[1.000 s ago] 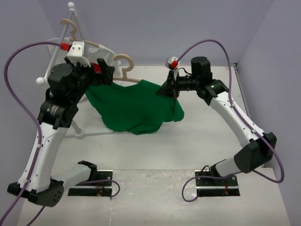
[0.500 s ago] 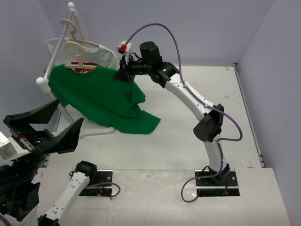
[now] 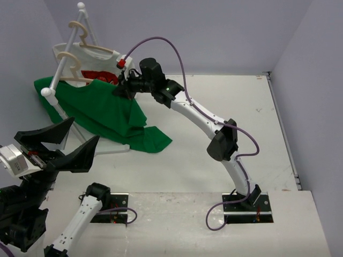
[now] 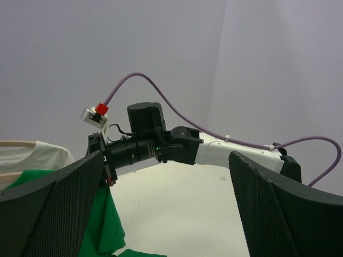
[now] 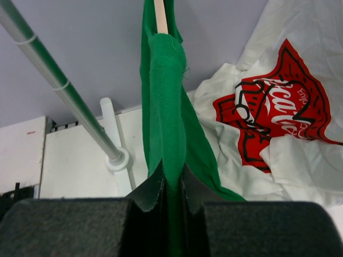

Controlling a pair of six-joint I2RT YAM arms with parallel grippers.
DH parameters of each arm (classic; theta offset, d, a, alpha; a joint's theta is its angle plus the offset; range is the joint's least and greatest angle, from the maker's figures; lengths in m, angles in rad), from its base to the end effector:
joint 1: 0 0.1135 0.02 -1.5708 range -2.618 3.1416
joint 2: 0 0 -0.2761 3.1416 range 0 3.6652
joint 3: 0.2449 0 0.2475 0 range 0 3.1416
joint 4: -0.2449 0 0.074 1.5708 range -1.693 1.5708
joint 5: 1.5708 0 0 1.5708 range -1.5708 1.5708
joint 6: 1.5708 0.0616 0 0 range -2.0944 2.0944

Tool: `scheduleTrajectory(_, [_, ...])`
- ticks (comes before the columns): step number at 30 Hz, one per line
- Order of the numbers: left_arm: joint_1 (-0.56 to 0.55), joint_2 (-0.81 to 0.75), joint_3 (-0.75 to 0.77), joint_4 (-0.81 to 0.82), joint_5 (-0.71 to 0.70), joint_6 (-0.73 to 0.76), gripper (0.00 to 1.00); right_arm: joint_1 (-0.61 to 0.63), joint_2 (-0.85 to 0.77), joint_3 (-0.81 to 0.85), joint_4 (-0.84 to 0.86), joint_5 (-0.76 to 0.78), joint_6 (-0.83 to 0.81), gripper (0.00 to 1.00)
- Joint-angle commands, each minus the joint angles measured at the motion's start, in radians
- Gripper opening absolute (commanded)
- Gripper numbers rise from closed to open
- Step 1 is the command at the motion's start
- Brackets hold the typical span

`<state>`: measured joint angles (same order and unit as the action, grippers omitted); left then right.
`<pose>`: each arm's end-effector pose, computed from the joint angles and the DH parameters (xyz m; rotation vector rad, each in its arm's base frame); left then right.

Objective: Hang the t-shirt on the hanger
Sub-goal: Place the hanger at the clothesline.

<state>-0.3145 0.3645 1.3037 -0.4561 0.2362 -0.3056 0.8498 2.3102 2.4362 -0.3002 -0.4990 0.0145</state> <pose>-0.0292 -0.0056 0.5033 0.2220 1.1050 -0.6830 0.3494 0.4423 0.3850 -1.0854 1.4938 1.0526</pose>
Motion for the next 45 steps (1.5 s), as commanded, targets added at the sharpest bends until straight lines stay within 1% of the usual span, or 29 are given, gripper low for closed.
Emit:
scheduleTrajectory(1, [0.003,0.02,0.051,-0.048,-0.023,-0.031,1.0,-0.003,0.017,0.092,0.156,0.042,0.05,0.0])
scheduleTrajectory(3, [0.003,0.02,0.052,-0.049,-0.019,-0.038,1.0,0.001,0.032,0.108,0.163,0.038,0.046,0.0])
scheduleTrajectory(21, [0.003,0.019,0.009,-0.051,-0.013,-0.022,1.0,0.012,0.081,0.086,0.161,0.021,0.003,0.0])
scheduleTrajectory(25, [0.003,0.017,0.003,-0.058,-0.015,-0.013,1.0,0.014,0.084,0.068,0.146,0.053,-0.006,0.0])
scheduleTrajectory(28, [0.003,0.019,-0.008,-0.061,-0.014,-0.012,1.0,0.025,0.097,0.099,0.11,0.08,-0.056,0.0])
scheduleTrajectory(36, [0.003,0.012,-0.015,-0.058,-0.012,-0.01,1.0,0.054,0.106,0.101,0.119,0.088,-0.047,0.0])
scheduleTrajectory(42, [0.003,0.013,-0.002,-0.067,-0.014,-0.003,1.0,0.048,0.095,0.063,0.151,0.091,-0.022,0.0])
scheduleTrajectory(44, [0.003,0.013,0.002,-0.075,-0.012,0.002,1.0,0.021,0.078,0.012,0.182,0.057,0.026,0.03])
scheduleTrajectory(45, [0.003,0.013,0.003,-0.078,-0.011,0.004,1.0,0.007,0.069,-0.008,0.195,0.042,0.048,0.07])
